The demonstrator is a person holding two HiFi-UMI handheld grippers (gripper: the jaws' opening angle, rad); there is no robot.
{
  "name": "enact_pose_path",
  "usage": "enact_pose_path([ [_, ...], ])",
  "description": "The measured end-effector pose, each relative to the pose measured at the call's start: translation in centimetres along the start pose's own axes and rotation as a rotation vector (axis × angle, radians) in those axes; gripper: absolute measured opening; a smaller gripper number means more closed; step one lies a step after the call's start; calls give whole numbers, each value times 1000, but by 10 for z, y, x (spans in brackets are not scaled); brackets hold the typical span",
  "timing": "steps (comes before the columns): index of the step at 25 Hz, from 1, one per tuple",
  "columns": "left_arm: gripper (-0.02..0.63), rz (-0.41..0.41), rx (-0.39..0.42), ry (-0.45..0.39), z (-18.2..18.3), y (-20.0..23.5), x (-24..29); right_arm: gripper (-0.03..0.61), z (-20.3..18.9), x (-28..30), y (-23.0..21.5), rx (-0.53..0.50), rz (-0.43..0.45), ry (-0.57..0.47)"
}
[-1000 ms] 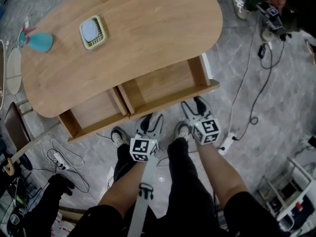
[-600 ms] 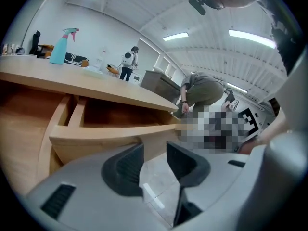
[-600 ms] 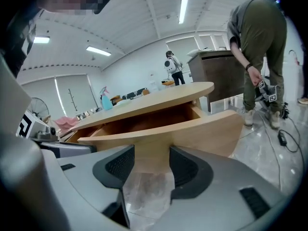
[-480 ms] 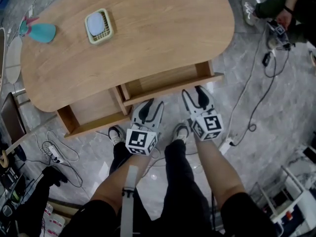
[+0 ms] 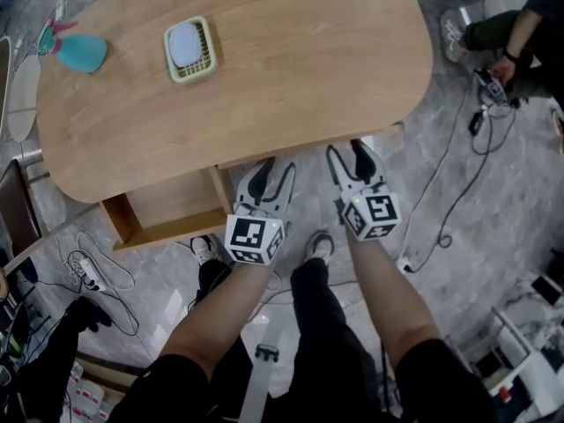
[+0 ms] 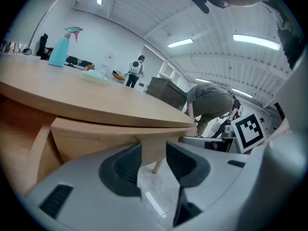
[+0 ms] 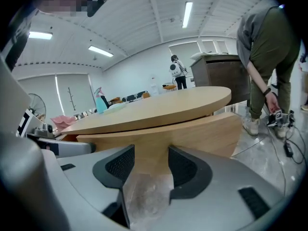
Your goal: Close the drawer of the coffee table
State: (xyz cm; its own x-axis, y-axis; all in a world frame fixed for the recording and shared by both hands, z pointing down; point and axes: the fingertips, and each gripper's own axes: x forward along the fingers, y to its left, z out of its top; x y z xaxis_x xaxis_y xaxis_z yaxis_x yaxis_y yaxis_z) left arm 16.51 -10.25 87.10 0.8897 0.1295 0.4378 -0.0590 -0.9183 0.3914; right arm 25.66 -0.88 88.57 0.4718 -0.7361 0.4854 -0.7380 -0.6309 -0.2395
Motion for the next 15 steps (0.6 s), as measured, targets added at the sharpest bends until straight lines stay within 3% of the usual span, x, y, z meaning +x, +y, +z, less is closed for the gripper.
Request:
enact_pose_path([
  [15, 143, 10, 77, -44, 29, 25, 32, 213, 28, 38, -8, 0, -26, -55],
])
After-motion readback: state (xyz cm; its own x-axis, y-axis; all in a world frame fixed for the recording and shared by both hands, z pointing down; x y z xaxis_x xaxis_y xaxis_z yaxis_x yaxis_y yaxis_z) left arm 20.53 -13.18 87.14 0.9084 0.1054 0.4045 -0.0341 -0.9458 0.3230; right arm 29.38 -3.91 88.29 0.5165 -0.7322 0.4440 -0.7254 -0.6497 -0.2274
